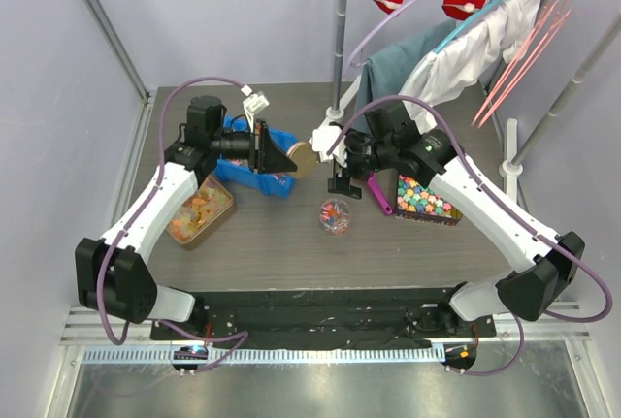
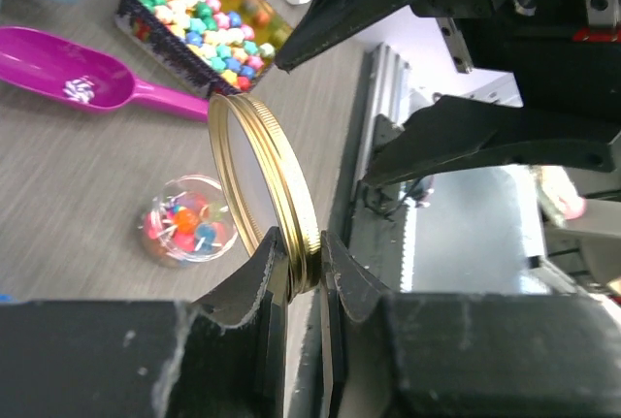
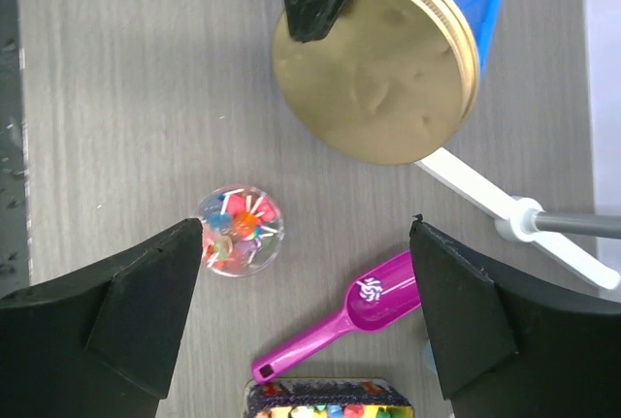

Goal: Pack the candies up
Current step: Adjust the bottle lid, then close the bottle lid on the packing bottle.

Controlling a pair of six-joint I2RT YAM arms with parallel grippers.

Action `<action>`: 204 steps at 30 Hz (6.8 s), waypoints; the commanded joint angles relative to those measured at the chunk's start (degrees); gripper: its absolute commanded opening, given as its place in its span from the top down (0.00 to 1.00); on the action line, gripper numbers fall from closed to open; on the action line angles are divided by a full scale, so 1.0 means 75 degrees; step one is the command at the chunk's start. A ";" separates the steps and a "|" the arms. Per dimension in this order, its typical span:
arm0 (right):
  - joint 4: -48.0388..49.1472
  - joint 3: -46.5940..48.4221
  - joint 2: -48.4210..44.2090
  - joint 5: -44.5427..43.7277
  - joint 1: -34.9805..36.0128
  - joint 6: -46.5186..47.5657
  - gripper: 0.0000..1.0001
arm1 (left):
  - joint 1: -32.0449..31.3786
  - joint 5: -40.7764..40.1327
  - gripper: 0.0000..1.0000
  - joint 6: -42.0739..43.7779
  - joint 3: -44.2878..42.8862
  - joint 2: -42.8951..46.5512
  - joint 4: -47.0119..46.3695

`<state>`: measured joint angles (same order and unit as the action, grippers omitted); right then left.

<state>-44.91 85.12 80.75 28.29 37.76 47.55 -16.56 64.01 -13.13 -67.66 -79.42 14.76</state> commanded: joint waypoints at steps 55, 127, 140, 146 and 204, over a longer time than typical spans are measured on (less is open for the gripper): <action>0.1886 0.0616 0.1034 -0.1675 0.0895 -0.0914 0.00 | 0.0532 0.0747 1.00 -0.4273 0.0712 -0.0895 -0.3656; 0.2016 0.0252 0.0999 -0.1956 0.0966 -0.0961 0.32 | 0.0707 0.0665 0.32 -0.4192 0.1099 -0.0837 -0.3926; 0.1102 -0.1060 0.0003 -0.2097 0.0825 -0.0119 0.31 | 0.0872 0.0419 0.12 -0.2181 0.1146 -0.0427 -0.2745; -0.0574 -0.0744 0.0178 -0.1898 0.0802 0.0468 0.34 | 0.0312 -0.0466 0.12 0.1514 0.0341 -0.0333 0.0607; -0.0341 -0.1177 0.2007 -0.1968 0.0532 -0.0317 0.38 | -0.0371 -0.3308 0.04 0.2594 0.5341 0.2081 -0.4125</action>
<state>-46.15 76.16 99.66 14.61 41.47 44.86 -19.88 37.63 7.46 -27.59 -64.25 -12.40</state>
